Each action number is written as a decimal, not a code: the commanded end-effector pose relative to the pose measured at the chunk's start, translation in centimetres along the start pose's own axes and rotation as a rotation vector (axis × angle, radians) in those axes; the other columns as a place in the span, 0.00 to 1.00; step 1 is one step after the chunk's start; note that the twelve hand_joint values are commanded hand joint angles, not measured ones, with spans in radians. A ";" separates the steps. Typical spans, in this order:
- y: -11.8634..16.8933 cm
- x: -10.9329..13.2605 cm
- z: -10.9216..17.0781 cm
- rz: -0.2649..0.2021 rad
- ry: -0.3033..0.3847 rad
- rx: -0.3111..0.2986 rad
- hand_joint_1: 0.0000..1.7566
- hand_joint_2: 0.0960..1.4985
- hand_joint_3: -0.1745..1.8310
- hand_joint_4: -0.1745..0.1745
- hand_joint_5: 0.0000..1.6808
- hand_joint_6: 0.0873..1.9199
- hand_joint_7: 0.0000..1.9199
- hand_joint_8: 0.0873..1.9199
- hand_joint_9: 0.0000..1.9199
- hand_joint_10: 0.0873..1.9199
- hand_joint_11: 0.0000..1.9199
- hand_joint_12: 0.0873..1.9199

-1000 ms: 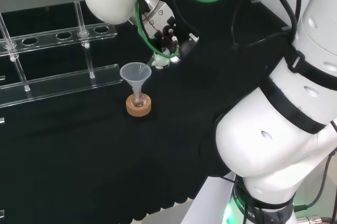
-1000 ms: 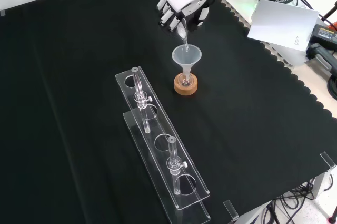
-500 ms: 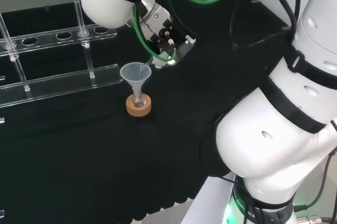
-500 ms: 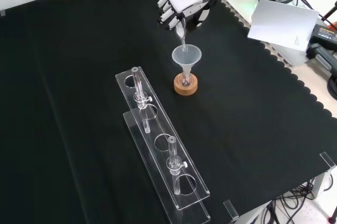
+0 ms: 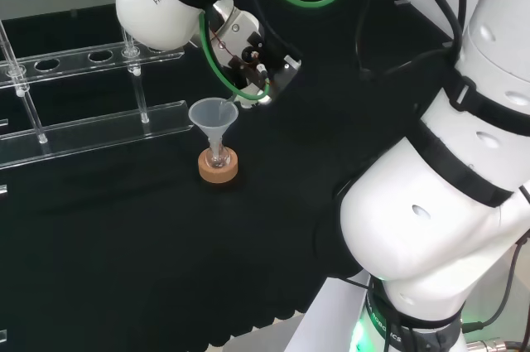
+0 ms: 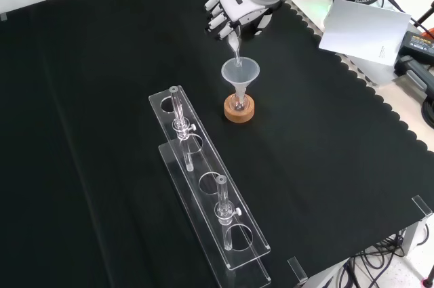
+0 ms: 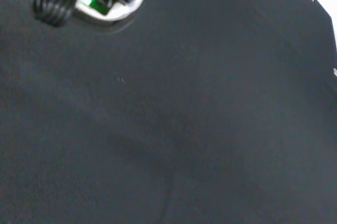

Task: Pour all the NaCl from the weighing funnel into the round-bottom flask.

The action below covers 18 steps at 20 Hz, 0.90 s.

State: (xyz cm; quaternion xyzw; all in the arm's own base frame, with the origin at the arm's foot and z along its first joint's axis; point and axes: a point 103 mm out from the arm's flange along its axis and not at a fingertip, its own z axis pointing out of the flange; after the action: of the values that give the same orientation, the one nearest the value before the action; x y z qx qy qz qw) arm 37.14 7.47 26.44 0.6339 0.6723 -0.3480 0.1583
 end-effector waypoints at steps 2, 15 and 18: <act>0.0 0.1 -0.2 0.001 -0.020 0.000 0.65 0.40 0.38 1.00 0.82 0.19 0.40 0.28 0.62 0.04 0.50 0.47; 0.0 0.0 -0.2 0.003 -0.066 0.005 0.65 0.40 0.38 1.00 0.82 0.19 0.40 0.28 0.62 0.04 0.50 0.47; 0.0 -0.1 -0.3 0.001 -0.068 0.005 0.65 0.40 0.38 1.00 0.82 0.19 0.40 0.28 0.62 0.04 0.50 0.47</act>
State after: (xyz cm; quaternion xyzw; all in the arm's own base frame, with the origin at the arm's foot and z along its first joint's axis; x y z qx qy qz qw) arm 37.22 7.60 26.63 0.6231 0.6650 -0.3705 0.1796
